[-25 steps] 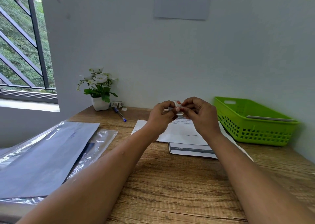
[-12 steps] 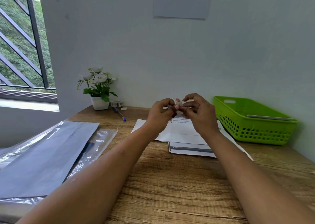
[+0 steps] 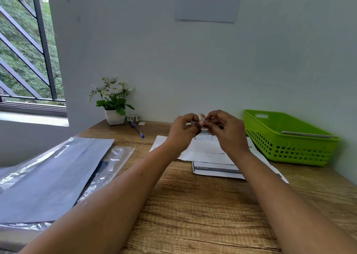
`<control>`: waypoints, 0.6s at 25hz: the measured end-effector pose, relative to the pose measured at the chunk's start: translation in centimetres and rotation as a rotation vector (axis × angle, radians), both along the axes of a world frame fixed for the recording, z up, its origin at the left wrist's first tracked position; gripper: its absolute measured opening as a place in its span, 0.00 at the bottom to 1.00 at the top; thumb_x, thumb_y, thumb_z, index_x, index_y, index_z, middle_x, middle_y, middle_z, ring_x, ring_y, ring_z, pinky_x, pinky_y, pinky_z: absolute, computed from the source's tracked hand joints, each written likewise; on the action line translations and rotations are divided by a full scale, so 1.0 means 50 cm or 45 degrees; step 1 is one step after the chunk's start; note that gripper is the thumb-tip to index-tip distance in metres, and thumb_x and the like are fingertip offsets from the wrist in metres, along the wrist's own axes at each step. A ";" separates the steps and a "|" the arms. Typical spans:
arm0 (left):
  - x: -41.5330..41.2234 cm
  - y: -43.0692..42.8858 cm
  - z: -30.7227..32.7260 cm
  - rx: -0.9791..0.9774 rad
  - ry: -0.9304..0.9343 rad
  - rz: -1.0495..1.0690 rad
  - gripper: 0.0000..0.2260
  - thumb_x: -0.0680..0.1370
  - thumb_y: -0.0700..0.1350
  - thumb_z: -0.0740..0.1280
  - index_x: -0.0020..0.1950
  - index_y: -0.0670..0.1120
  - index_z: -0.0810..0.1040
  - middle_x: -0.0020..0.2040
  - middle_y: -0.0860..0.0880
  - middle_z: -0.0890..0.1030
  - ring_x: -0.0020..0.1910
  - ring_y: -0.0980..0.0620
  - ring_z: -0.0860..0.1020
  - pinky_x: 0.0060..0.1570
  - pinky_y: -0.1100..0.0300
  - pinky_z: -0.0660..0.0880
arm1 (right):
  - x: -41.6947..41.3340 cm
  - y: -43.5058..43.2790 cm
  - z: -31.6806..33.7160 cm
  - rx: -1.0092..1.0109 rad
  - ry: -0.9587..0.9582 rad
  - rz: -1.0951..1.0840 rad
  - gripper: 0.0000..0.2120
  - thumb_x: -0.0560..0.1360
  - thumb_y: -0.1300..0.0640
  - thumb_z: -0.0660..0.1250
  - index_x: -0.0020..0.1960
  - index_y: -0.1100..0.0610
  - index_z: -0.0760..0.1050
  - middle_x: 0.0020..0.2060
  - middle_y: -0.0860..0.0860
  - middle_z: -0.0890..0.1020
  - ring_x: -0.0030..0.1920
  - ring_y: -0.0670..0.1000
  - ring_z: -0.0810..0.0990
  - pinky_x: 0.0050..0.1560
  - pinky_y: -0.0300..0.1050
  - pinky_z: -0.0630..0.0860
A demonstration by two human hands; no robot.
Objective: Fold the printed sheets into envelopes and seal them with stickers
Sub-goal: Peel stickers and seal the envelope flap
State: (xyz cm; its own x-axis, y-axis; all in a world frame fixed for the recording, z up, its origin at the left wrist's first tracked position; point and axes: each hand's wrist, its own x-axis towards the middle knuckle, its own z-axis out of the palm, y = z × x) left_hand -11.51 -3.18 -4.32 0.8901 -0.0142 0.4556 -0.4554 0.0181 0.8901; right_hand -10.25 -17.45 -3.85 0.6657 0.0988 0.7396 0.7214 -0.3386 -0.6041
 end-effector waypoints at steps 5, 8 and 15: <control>0.001 0.001 -0.004 0.050 -0.006 -0.008 0.05 0.78 0.38 0.65 0.46 0.37 0.77 0.46 0.42 0.78 0.43 0.52 0.79 0.42 0.67 0.77 | 0.003 -0.006 0.002 -0.037 0.015 0.002 0.03 0.71 0.64 0.72 0.43 0.57 0.79 0.35 0.52 0.83 0.36 0.49 0.83 0.39 0.44 0.81; 0.006 0.002 -0.006 0.049 0.003 0.008 0.06 0.78 0.39 0.65 0.48 0.36 0.76 0.50 0.39 0.78 0.45 0.50 0.79 0.44 0.64 0.77 | 0.000 -0.005 0.001 -0.019 0.015 -0.005 0.04 0.71 0.63 0.72 0.43 0.56 0.78 0.34 0.51 0.82 0.35 0.49 0.82 0.38 0.43 0.80; 0.006 0.001 -0.010 0.052 0.005 0.033 0.05 0.78 0.42 0.66 0.42 0.47 0.78 0.59 0.36 0.76 0.47 0.51 0.80 0.40 0.69 0.76 | -0.006 -0.001 -0.001 0.026 0.043 0.008 0.05 0.72 0.64 0.70 0.46 0.56 0.79 0.37 0.54 0.84 0.36 0.46 0.83 0.38 0.36 0.80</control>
State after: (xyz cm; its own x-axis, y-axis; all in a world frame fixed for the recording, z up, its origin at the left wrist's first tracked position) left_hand -11.19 -3.12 -4.83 0.8922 -0.0099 0.4515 -0.4515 -0.0303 0.8917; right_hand -10.52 -17.50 -3.92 0.6896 0.0884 0.7188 0.7027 -0.3216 -0.6346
